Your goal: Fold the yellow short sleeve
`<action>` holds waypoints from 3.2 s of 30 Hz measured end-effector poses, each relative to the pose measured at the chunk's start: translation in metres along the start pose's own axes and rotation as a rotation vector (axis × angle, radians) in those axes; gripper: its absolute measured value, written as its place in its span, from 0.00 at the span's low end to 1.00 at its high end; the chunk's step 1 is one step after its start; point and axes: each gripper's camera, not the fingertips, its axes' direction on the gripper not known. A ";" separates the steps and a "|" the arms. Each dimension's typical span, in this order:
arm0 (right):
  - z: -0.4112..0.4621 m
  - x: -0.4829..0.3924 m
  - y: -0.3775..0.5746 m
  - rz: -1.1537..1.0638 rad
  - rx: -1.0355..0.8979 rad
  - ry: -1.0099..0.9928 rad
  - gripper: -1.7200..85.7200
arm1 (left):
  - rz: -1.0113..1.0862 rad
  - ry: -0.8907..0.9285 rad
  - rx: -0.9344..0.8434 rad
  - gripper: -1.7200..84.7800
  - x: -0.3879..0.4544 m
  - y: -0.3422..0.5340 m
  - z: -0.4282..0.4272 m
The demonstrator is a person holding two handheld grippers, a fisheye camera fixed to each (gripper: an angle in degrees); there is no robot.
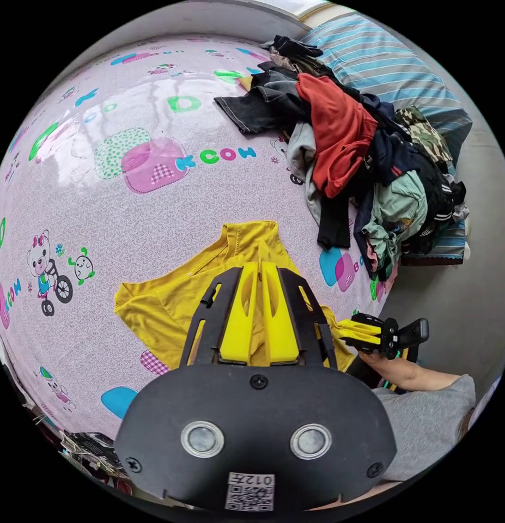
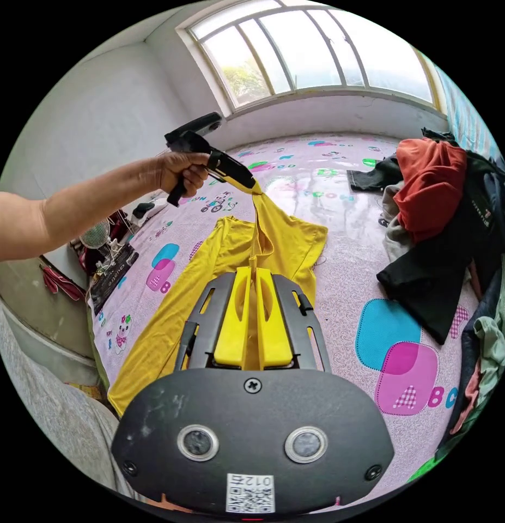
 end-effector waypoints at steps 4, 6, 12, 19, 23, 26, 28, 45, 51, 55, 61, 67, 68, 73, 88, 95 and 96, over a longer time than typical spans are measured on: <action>0.044 -0.046 0.011 -0.095 -0.036 0.006 0.02 | 0.037 -0.041 0.030 0.03 -0.006 0.011 -0.014; 0.067 -0.065 0.018 -0.132 -0.059 0.010 0.02 | 0.000 -0.063 0.048 0.03 -0.023 0.026 -0.013; 0.135 -0.113 0.044 -0.205 -0.163 -0.010 0.02 | -0.176 -0.045 0.027 0.03 -0.085 0.072 0.022; 0.158 -0.142 0.055 -0.245 -0.180 0.022 0.02 | -0.098 -0.098 0.195 0.03 -0.080 0.109 0.010; 0.182 -0.156 0.039 -0.234 -0.217 0.006 0.03 | -0.242 -0.085 0.080 0.03 -0.121 0.113 0.048; 0.194 -0.175 0.022 -0.249 -0.233 0.010 0.04 | -0.289 -0.070 0.125 0.03 -0.135 0.116 0.057; 0.210 -0.190 0.016 -0.286 -0.300 0.022 0.06 | -0.328 -0.116 0.121 0.03 -0.140 0.117 0.061; -0.061 -0.133 0.075 0.077 -0.386 0.123 0.09 | -0.313 0.166 0.099 0.03 -0.066 0.265 0.108; -0.122 -0.143 0.109 0.217 -0.449 0.196 0.11 | -0.316 0.248 0.018 0.03 -0.038 0.278 0.156; -0.139 -0.163 0.094 0.262 -0.433 0.217 0.11 | -0.336 0.272 0.011 0.03 -0.032 0.268 0.170; -0.154 -0.185 0.048 0.322 -0.408 0.205 0.09 | -0.356 0.271 0.000 0.03 -0.033 0.245 0.185; -0.200 -0.227 -0.007 0.355 -0.321 0.134 0.03 | -0.498 0.265 0.048 0.04 -0.056 0.228 0.194; -0.213 -0.237 -0.020 0.361 -0.292 0.117 0.02 | -0.525 0.277 0.061 0.05 -0.062 0.225 0.196; -0.265 -0.279 -0.069 0.361 -0.191 0.100 0.02 | -0.561 0.324 0.083 0.06 -0.073 0.218 0.202; -0.355 -0.341 -0.132 0.341 -0.109 0.035 0.02 | -0.585 0.407 0.110 0.04 -0.090 0.228 0.223; -0.310 -0.405 -0.130 0.167 -0.309 -0.089 0.02 | -0.334 0.179 0.105 0.03 -0.061 0.218 0.180; -0.302 -0.409 -0.127 0.157 -0.325 -0.094 0.02 | -0.284 0.120 0.080 0.03 -0.057 0.215 0.177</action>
